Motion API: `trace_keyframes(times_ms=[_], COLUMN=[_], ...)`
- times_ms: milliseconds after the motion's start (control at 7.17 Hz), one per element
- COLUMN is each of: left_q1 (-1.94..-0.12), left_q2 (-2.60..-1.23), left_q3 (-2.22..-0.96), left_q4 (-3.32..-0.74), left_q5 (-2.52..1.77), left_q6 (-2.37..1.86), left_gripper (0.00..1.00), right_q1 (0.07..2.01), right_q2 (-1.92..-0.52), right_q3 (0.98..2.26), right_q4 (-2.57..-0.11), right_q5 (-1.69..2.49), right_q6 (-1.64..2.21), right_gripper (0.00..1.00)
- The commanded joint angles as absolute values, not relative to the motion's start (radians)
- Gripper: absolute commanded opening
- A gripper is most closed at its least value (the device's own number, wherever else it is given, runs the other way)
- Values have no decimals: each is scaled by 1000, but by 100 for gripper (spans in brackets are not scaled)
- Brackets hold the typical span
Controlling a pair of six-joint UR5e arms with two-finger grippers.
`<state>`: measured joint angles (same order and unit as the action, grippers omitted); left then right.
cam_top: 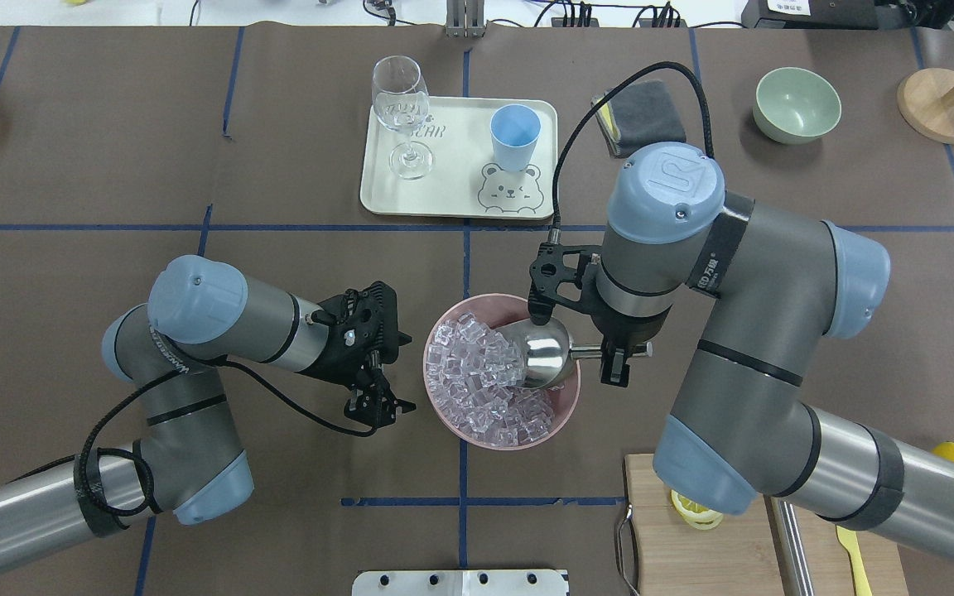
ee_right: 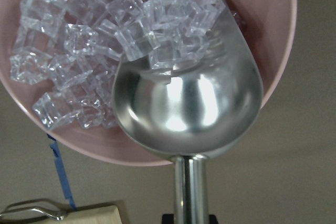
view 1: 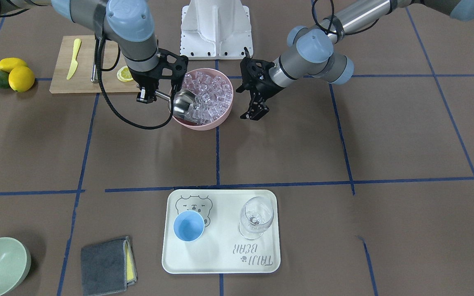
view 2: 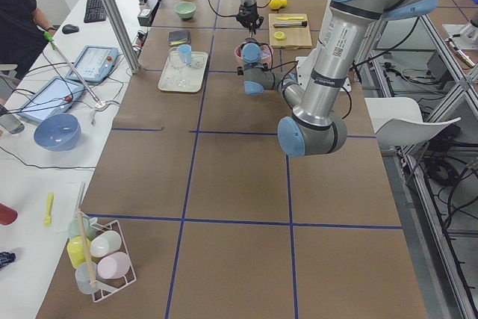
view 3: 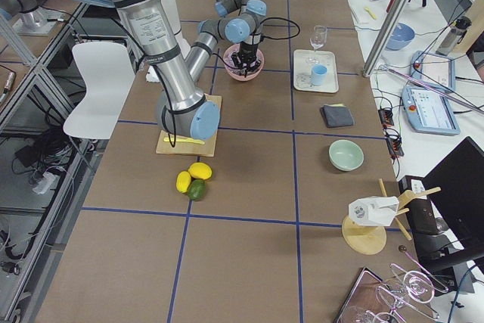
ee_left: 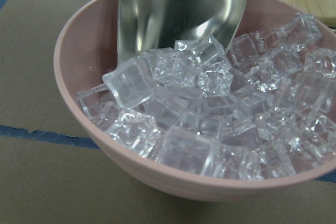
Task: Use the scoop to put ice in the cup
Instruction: 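Drag the scoop through the ice and tilt it up to load cubes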
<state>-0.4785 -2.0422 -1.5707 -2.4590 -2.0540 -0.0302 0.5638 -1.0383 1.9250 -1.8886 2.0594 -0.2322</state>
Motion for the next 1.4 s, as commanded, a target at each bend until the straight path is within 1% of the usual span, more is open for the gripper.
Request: trace_keyframes(times_ms=[0,279,419,1256], left_q1=[-479,-479,-479,-482], left_q2=[-2043,-2051,-2051,-2051], left_q3=[-1572,-1572,-1572,-1577], left_q4=[-2459,-2459,-2459,-2457], left_q5=[-2054,-2054,-2054,-2056], left_q6=[-31,-37,-37,-38], left_gripper=[100,100,100,100], right_q1=[569,586,587,626], right_q2=[-1061,-1081,-1106,-1146], right_q3=[1931,1947,1945,1942], right_q4=[-1824,-1781,-1722,-1615], right_q5=[2098,2148,2158,2255], right_q6=[-209,-209,-206,-206], right_gripper=[0,0,0,0])
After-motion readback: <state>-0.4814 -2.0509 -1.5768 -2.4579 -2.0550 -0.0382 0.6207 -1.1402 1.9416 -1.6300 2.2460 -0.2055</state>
